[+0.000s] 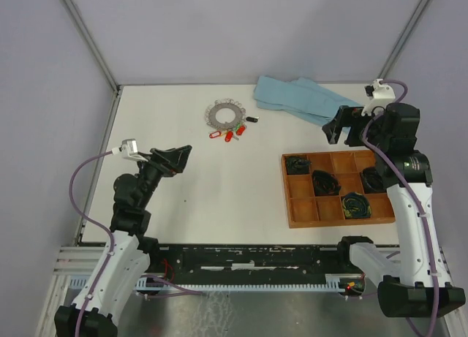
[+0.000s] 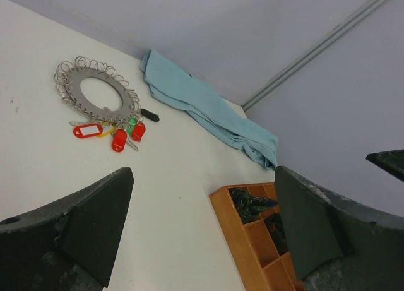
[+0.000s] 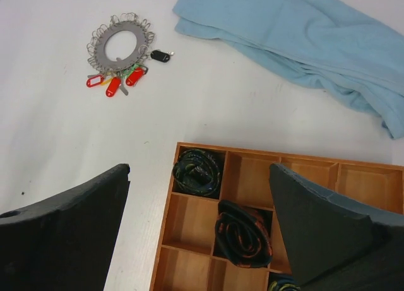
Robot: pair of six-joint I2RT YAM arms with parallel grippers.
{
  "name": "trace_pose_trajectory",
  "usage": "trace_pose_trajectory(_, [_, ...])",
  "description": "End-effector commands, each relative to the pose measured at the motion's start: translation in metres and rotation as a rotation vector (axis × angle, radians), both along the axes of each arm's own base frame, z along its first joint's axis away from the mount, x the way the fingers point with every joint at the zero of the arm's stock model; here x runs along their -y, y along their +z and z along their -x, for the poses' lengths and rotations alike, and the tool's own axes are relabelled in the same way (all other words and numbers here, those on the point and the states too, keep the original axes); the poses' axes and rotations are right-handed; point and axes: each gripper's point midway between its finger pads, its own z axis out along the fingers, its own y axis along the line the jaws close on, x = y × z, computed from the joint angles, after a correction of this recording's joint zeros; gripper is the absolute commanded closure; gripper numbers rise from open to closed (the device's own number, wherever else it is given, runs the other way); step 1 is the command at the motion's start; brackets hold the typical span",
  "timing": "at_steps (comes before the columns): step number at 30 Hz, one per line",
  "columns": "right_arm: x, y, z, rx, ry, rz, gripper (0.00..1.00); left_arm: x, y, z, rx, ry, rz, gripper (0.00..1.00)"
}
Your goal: Remove the keys from the keyring
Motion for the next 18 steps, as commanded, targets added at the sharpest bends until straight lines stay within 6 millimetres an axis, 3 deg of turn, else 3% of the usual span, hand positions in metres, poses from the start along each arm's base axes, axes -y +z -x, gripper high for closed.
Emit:
trace_pose_trajectory(1, [-0.011,0.019,0.006,0.073,0.041,-0.058,0.0,0.009,0.026,0.009,0.047,-0.058,0.038,0.01])
trace_pose_trajectory(6, [-0.033,0.018,0.001,0.109,0.164,-0.11,0.0,0.024,0.026,0.013,0.053,-0.156,0.014,0.01])
trace_pose_trajectory(11, [-0.077,0.022,0.01,0.208,0.49,-0.143,0.0,0.039,0.017,0.008,0.042,-0.164,-0.068,0.01])
trace_pose_trajectory(14, [-0.099,0.01,0.02,0.191,0.652,-0.153,0.0,0.058,0.004,0.002,0.003,-0.14,-0.169,0.01])
trace_pose_trajectory(18, [-0.108,-0.01,0.019,0.124,0.739,-0.167,0.0,0.078,-0.01,-0.008,-0.01,-0.127,-0.263,0.01])
